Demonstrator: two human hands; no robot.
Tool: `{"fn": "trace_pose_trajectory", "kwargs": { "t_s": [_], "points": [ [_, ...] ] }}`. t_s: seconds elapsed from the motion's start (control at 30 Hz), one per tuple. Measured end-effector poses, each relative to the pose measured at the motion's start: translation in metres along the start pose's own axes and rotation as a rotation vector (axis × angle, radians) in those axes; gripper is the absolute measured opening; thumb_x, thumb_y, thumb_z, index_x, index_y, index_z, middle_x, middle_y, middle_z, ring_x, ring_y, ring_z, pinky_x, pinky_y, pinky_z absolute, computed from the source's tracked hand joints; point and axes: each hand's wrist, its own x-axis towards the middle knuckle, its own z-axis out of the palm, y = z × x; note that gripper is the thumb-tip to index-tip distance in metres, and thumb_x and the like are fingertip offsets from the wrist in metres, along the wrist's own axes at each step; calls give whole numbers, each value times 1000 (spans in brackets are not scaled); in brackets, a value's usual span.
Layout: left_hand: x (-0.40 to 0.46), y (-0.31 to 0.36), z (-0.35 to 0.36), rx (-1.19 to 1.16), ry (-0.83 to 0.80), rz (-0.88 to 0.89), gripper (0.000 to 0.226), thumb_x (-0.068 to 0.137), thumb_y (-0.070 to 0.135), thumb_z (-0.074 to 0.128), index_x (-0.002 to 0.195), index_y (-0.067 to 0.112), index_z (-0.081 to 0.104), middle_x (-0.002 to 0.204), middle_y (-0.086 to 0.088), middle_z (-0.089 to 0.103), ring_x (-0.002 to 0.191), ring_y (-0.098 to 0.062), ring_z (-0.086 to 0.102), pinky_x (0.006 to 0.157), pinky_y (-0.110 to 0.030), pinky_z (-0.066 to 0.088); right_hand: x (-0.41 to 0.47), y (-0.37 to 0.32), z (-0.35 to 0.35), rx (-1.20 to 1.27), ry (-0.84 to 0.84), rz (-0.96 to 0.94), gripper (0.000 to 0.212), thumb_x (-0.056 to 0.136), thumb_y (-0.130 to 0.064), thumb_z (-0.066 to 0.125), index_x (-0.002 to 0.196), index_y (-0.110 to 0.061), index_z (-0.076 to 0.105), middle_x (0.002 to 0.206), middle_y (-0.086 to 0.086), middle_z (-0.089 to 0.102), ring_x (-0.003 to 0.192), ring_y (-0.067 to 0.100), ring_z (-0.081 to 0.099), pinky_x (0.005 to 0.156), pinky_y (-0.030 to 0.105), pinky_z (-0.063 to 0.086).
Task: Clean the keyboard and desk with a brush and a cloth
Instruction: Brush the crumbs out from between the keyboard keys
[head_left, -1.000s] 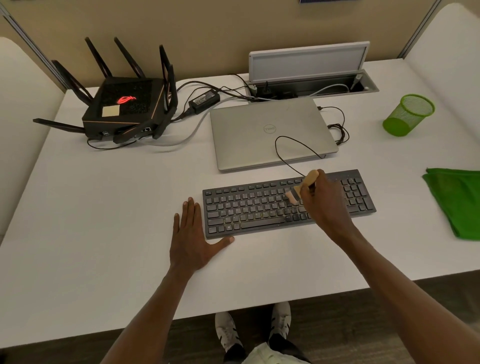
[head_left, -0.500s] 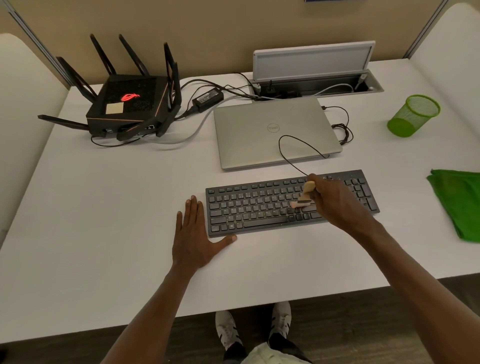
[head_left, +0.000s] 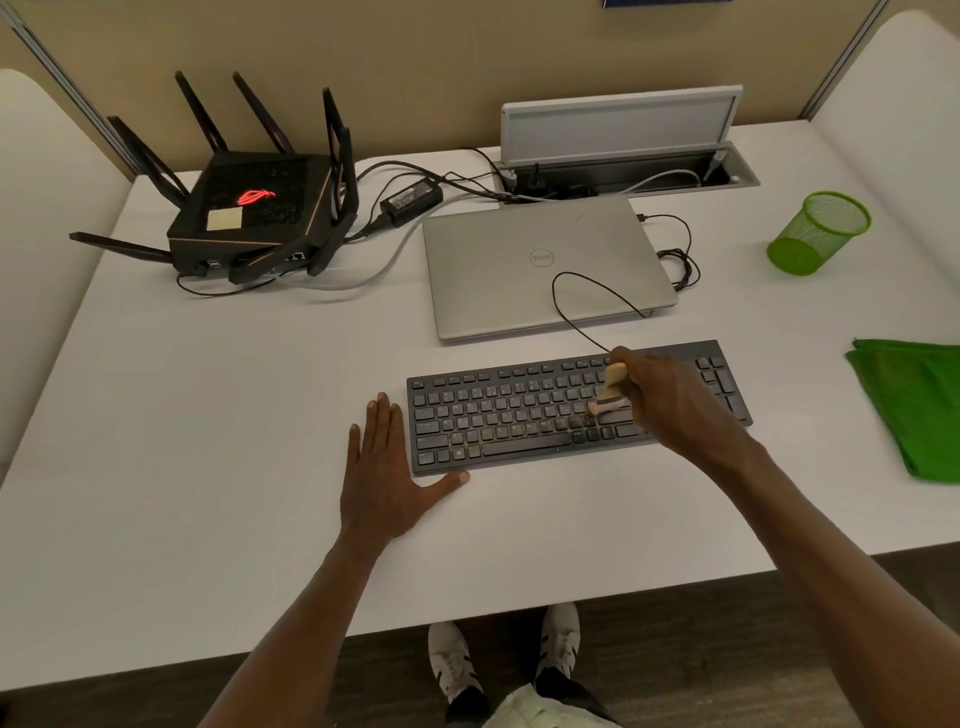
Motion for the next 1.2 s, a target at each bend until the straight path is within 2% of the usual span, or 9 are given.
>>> {"fn": "trace_pose_trajectory", "kwargs": {
  "t_s": [0.13, 0.3, 0.43, 0.57, 0.73, 0.83, 0.97, 1.13, 1.2],
  "points": [
    [1, 0, 1, 3, -4, -6, 137, 69, 104, 30, 163, 7, 5, 171, -6, -10, 157, -16, -13, 128, -41, -3, 1, -8, 8, 66, -1, -43, 14, 93, -1, 58, 89, -14, 56, 69, -11, 54, 56, -3, 49, 53, 12, 35],
    [0, -1, 0, 6, -6, -7, 137, 69, 103, 31, 163, 7, 4, 170, -6, -11, 157, -16, -14, 128, -41, -4, -4, 4, -1, -3, 2, 27, 15, 88, 6, 62, 89, -8, 57, 67, -11, 52, 52, -7, 44, 50, 8, 27],
    [0, 0, 1, 3, -3, -4, 136, 70, 102, 33, 163, 7, 4, 171, -6, -11, 157, -16, -13, 127, -40, -4, 0, 8, -4, 31, 101, 174, 11, 92, -1, 58, 88, -10, 54, 65, -1, 59, 53, 14, 56, 46, 21, 34],
    [0, -1, 1, 5, -4, -5, 136, 70, 103, 32, 163, 7, 3, 170, -6, -12, 157, -17, -14, 127, -40, -5, 10, 4, 1, 128, 253, 346, 5, 94, -10, 56, 90, -7, 56, 64, -1, 59, 53, 11, 54, 46, 28, 39],
    [0, -1, 1, 4, 4, -3, 137, 69, 104, 30, 163, 7, 5, 171, -7, -9, 157, -17, -12, 128, -41, -2, 14, -3, 14, 185, 251, 415, 8, 96, -14, 54, 93, -6, 55, 74, 4, 64, 63, 18, 62, 53, 34, 50],
    [0, 0, 1, 5, 4, -5, 137, 69, 103, 31, 163, 6, 6, 171, -7, -8, 157, -17, -12, 127, -41, -2, 10, -3, 17, 164, 212, 421, 9, 96, -13, 53, 90, -6, 52, 71, 5, 63, 57, 15, 60, 45, 25, 41],
    [0, -1, 2, -2, 2, -4, 137, 69, 104, 29, 163, 7, 5, 171, -6, -10, 157, -16, -14, 128, -42, -3, 10, -4, 6, 155, 193, 441, 8, 94, -10, 53, 89, -4, 52, 68, 6, 62, 55, 19, 60, 44, 33, 47],
    [0, -1, 1, -15, 4, -1, 137, 68, 104, 29, 163, 7, 5, 171, -6, -10, 157, -16, -13, 128, -42, -2, 20, -11, 3, 134, 202, 403, 7, 97, -12, 52, 92, -7, 51, 62, -9, 52, 53, 3, 52, 43, 13, 32],
    [0, -1, 1, -17, 2, -5, 137, 68, 104, 30, 163, 7, 5, 171, -6, -10, 157, -16, -13, 128, -42, -2, 16, -8, 7, 132, 153, 369, 8, 97, -12, 52, 91, -6, 51, 64, -3, 57, 55, 12, 58, 44, 15, 36]
  ]
}}
